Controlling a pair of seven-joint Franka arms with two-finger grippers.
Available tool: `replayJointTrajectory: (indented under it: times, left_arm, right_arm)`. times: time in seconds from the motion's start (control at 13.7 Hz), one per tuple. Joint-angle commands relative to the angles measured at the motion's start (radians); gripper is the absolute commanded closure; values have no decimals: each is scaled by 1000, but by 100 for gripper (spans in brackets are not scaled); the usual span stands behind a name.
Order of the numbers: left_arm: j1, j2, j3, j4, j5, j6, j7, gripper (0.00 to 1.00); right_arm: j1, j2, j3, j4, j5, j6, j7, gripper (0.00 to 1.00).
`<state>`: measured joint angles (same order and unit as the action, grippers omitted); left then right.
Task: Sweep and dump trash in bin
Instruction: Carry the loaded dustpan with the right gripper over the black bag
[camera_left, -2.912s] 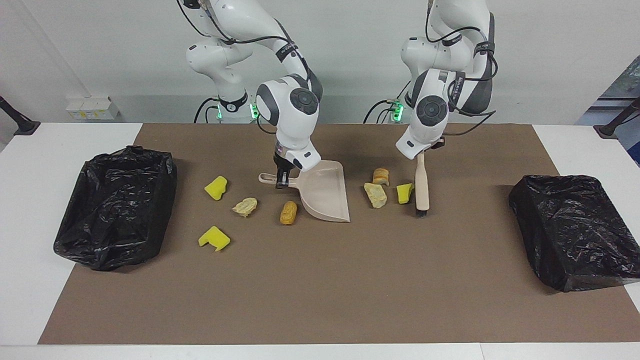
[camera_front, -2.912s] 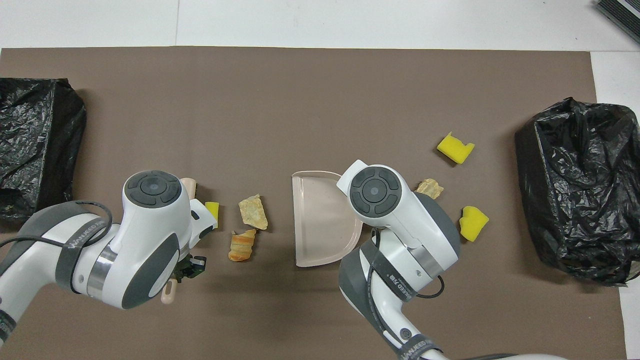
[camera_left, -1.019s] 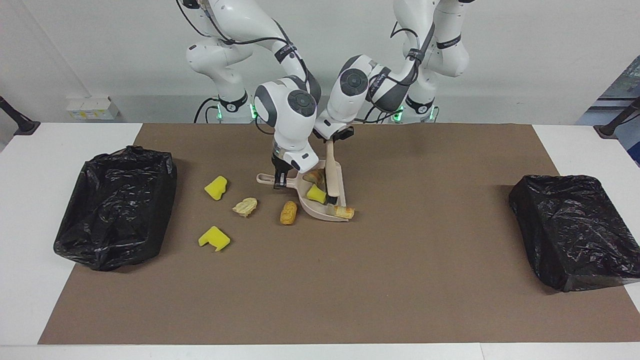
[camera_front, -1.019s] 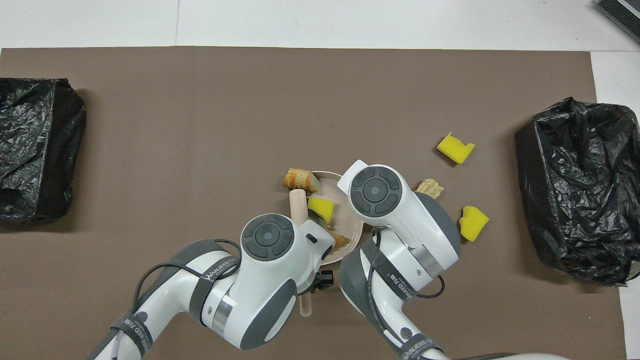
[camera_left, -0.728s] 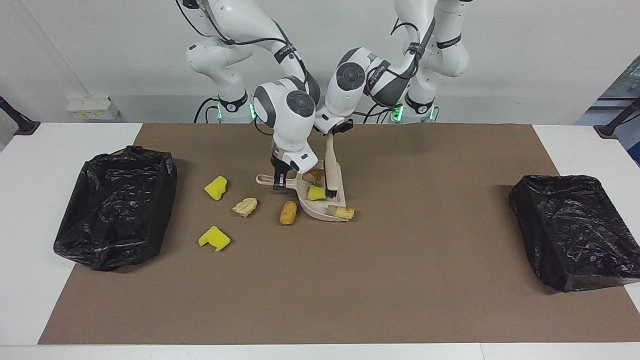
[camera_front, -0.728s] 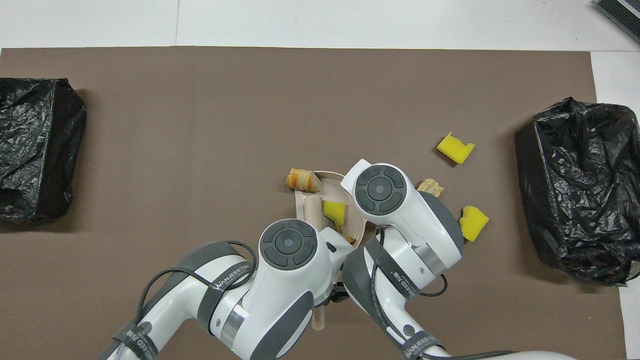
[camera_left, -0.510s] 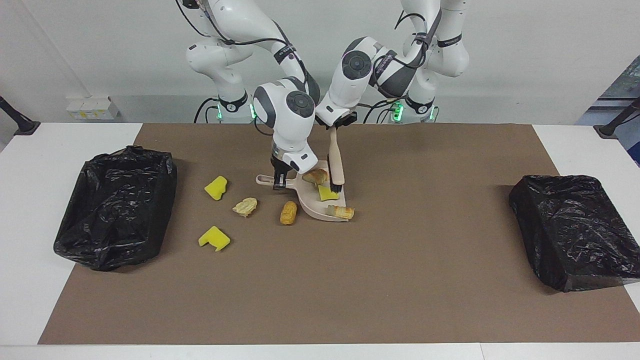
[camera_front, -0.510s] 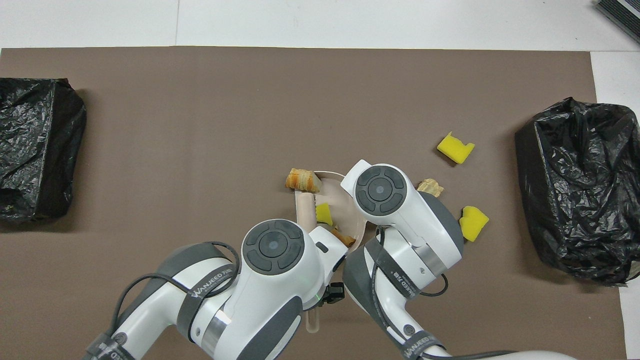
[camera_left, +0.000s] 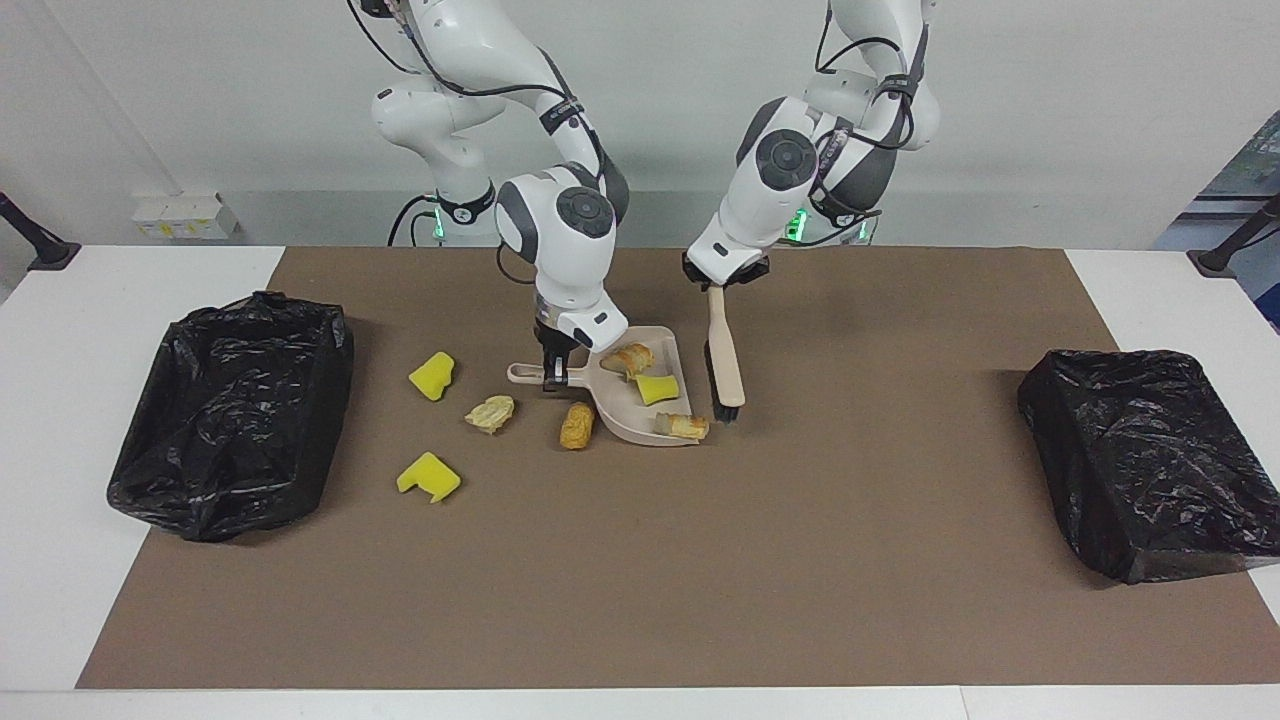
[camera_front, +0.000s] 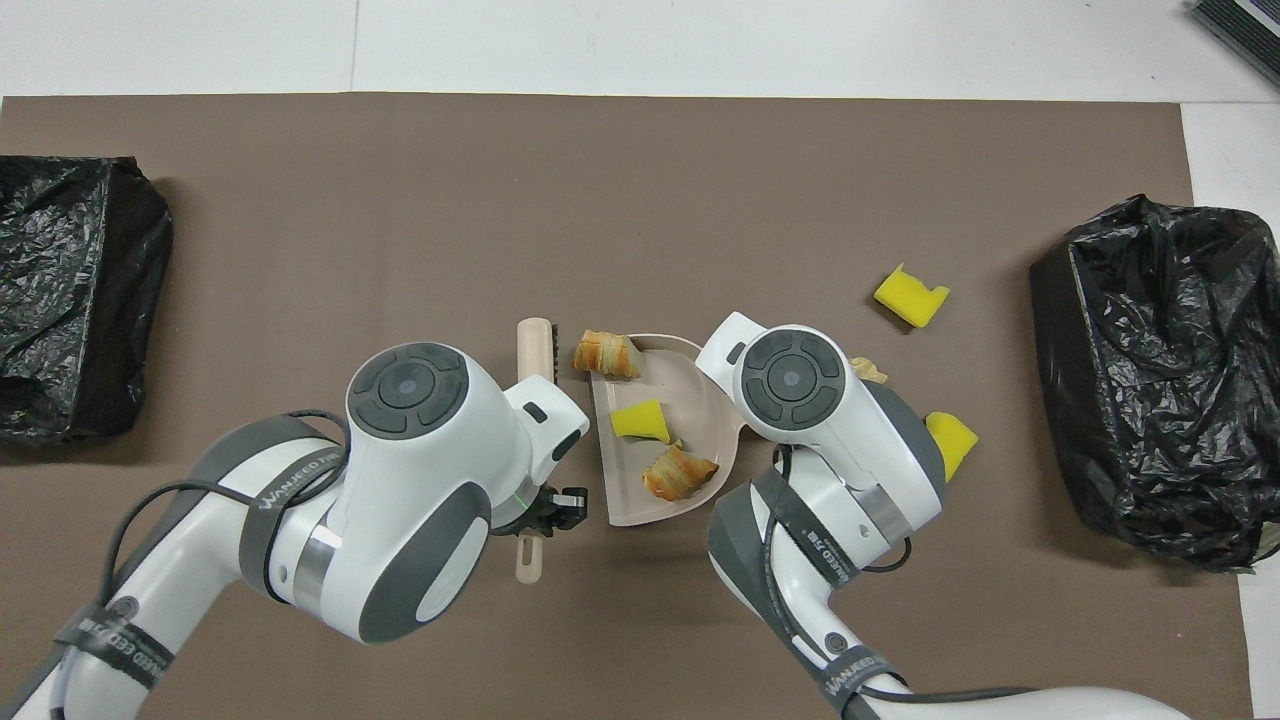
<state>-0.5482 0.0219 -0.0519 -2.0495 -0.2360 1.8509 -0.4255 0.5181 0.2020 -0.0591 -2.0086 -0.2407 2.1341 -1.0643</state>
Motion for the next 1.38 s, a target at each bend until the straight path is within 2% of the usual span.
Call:
replayJointTrajectory:
  times: [0.0,0.15,0.44,0.95,1.31]
  left_arm:
    - [60,30,-10,-8,35,23,131,100]
    - [47,62,-11,-11,35,57,146,100]
    - [-24,40,-14,-40,35,16,72,100]
    - [-284,-120,-17,-222,32,36,-238,100]
    - [-469,-181,-20,-262,17,65,-450,100]
  right_arm:
    - [-30,-39,7,-24,3,23,-42,100]
    - [-39,-67,7,-24,29,9,-65,100]
    - [-98,-145,7,-19,138,-46,-213,100]
    - [-191,-165,5,49,161,-155,-315,100]
    - [-302,-162,5,125,164,-218,-413,100]
